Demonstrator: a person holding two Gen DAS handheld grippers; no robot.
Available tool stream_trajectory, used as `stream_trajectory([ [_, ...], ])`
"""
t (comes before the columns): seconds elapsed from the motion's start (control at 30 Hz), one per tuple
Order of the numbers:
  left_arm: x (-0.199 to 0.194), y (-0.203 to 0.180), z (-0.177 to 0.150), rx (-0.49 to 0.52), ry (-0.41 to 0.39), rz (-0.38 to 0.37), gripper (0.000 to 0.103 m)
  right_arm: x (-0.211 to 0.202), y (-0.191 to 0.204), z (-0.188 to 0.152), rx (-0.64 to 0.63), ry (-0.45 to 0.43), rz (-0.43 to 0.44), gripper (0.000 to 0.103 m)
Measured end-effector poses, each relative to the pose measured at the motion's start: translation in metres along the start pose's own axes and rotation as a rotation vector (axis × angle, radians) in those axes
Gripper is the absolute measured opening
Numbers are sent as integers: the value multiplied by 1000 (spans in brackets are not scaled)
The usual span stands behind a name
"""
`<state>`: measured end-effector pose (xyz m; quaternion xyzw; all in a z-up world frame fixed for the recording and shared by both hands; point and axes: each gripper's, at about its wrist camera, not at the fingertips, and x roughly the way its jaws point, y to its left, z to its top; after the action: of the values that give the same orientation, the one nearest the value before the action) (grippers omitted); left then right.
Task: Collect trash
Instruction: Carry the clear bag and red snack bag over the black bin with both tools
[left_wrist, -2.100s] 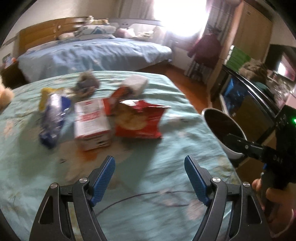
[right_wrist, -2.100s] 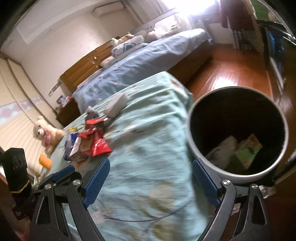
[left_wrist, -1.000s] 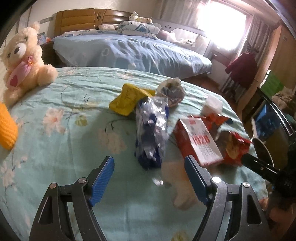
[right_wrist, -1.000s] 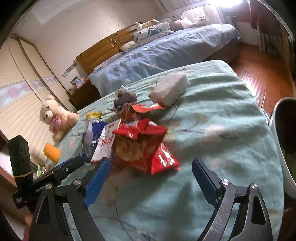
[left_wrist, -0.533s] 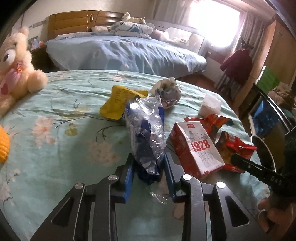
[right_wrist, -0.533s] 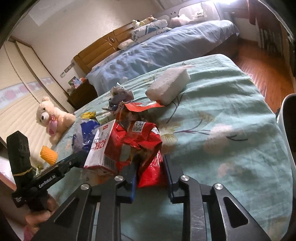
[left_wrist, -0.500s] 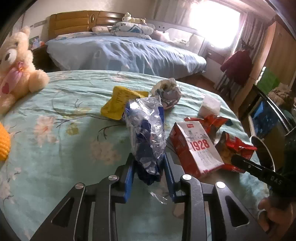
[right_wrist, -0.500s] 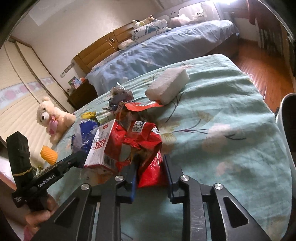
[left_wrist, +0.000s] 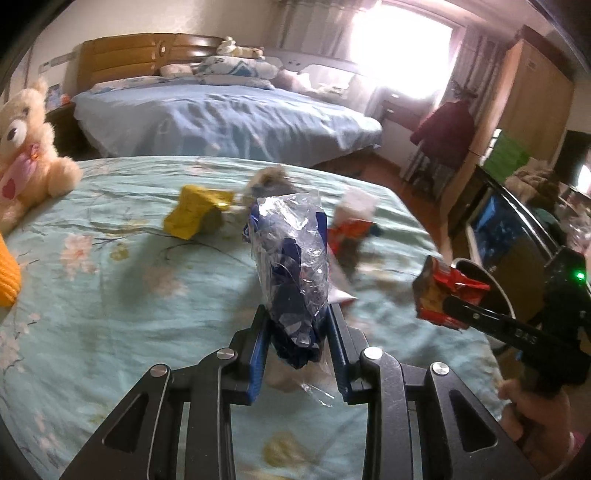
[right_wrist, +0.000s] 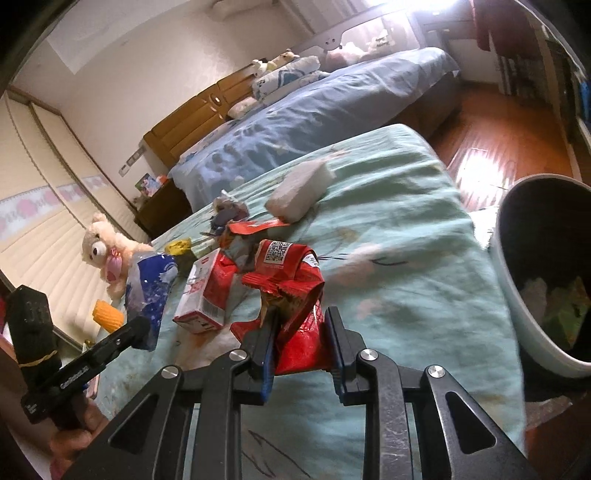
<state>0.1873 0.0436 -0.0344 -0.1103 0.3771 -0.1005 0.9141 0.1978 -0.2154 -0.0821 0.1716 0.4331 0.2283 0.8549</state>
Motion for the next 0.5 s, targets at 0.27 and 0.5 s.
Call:
stream_trajectory([
  [0.27,3,-37,0,77,24,-62,29,-27,-28,-4,40,-32,-36,24],
  [0.5,18,-71,4,139,45,-113,29,-53,-53,-4,74,-73,-74,24],
])
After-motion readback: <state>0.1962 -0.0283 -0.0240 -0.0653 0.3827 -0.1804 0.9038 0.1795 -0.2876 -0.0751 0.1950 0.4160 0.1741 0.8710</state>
